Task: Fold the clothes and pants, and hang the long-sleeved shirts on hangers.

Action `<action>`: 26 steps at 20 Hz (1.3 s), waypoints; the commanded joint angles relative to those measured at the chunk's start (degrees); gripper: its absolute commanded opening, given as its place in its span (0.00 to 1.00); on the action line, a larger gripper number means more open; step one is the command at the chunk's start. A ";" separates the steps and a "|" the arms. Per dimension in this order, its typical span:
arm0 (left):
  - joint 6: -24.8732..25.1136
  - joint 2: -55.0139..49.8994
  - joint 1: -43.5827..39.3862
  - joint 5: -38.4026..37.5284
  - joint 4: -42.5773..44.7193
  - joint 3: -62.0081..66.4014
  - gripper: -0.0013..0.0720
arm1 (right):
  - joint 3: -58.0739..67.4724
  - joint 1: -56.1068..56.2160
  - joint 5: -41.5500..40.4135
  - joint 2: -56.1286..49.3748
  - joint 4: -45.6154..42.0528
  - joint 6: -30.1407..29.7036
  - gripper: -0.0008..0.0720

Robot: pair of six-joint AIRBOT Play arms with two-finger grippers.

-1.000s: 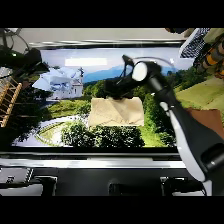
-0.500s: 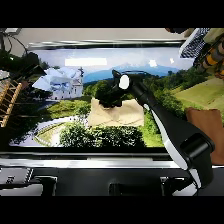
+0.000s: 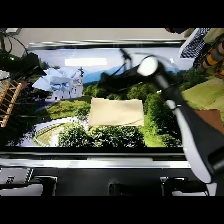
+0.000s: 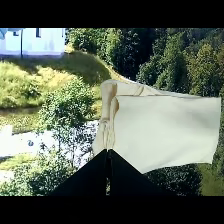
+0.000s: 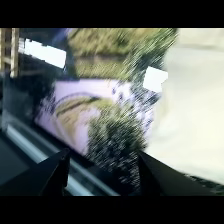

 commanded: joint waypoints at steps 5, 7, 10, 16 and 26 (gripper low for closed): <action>0.02 -0.02 0.07 0.02 0.00 0.00 0.04 | -5.57 -27.98 13.07 4.68 -9.97 -11.21 0.77; 0.04 -0.02 0.07 0.02 0.02 -0.02 0.04 | -13.88 -34.23 11.02 4.66 -4.63 -14.43 0.77; 0.24 -0.02 0.07 0.04 0.44 -0.02 0.04 | -28.76 -36.26 4.02 4.28 3.63 -21.33 0.77; 0.24 -0.02 0.07 0.59 0.46 0.00 0.04 | -37.81 -31.85 -4.00 -3.02 12.11 -28.68 0.76; 0.22 -1.03 0.07 1.55 0.46 0.00 0.04 | -35.21 -24.26 -9.22 -6.88 17.49 -29.24 0.06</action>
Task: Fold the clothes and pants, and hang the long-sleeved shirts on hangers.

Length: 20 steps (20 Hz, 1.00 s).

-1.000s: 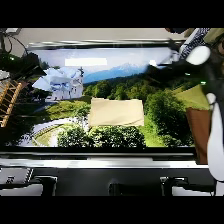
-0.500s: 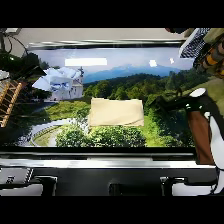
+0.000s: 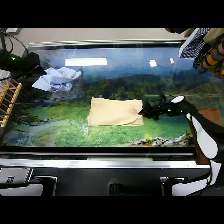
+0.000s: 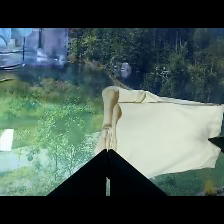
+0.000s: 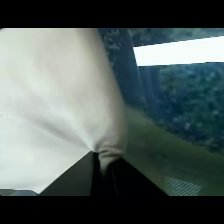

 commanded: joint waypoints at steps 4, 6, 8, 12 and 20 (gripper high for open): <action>0.04 -0.39 0.07 0.07 -0.02 0.00 0.04 | 13.64 -0.68 1.27 0.50 1.42 6.34 0.05; 0.04 -0.57 0.07 0.07 -0.02 0.00 0.04 | 19.98 -2.82 1.75 0.50 -1.03 11.85 0.05; 0.02 -0.85 0.07 0.07 -0.02 0.00 0.04 | 24.85 -5.14 1.88 0.50 -3.54 16.06 0.05; 0.02 -1.40 0.07 0.04 -0.02 0.00 0.04 | 30.86 -11.19 1.16 0.50 -6.67 20.74 0.05; 1.46 -2.25 0.09 0.02 0.39 0.00 0.04 | 36.13 -25.70 -7.21 0.52 -9.57 29.33 0.05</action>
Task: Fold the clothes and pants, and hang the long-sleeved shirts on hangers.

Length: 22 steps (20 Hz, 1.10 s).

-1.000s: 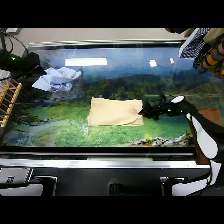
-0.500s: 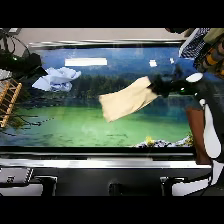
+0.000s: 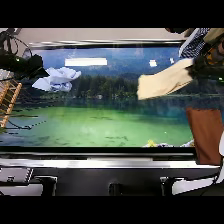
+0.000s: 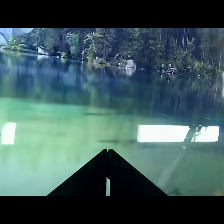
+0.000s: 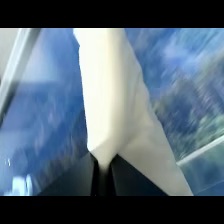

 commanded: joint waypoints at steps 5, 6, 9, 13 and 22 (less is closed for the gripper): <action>0.57 -0.20 0.02 -0.02 0.28 0.00 0.04 | 2.75 -9.77 -3.15 2.93 -19.34 20.59 0.05; 0.57 -0.20 0.02 -0.04 0.28 0.00 0.04 | 2.75 -10.40 -2.36 4.17 -24.35 25.70 0.05; 0.57 -0.17 0.00 -0.07 0.26 0.00 0.04 | 2.75 -11.02 3.67 7.91 -37.92 37.29 0.05; 0.57 -0.17 0.02 -0.13 0.26 0.00 0.04 | 2.75 -11.02 13.88 11.37 -44.50 42.40 0.05; 0.59 -0.17 0.02 -3.04 0.26 0.00 0.04 | 2.69 -10.95 38.38 12.24 -55.17 39.06 0.05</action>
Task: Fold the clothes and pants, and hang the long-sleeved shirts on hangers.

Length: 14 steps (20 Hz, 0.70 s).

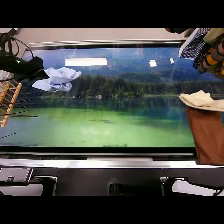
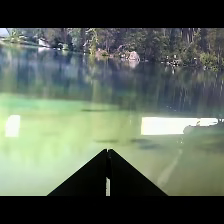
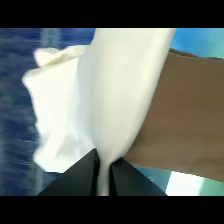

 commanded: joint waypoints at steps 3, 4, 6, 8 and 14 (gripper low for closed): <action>0.00 -0.02 0.02 -0.90 0.02 0.00 0.04 | -1.11 -0.02 12.98 0.22 -11.52 -5.68 0.05; 0.00 -0.02 0.02 -0.90 0.02 0.00 0.04 | -1.92 -0.02 13.55 0.22 -12.00 -6.25 0.05; 0.00 0.00 0.02 -0.92 0.02 0.00 0.04 | -4.48 -0.02 14.40 0.26 -12.37 -6.86 0.05; 0.00 0.00 0.02 -1.05 0.02 0.00 0.04 | -8.70 -0.02 15.72 0.83 -14.03 -7.89 0.05; 0.00 0.00 0.02 -1.53 0.02 0.00 0.04 | -25.86 -0.02 11.89 7.93 -19.23 -6.36 0.05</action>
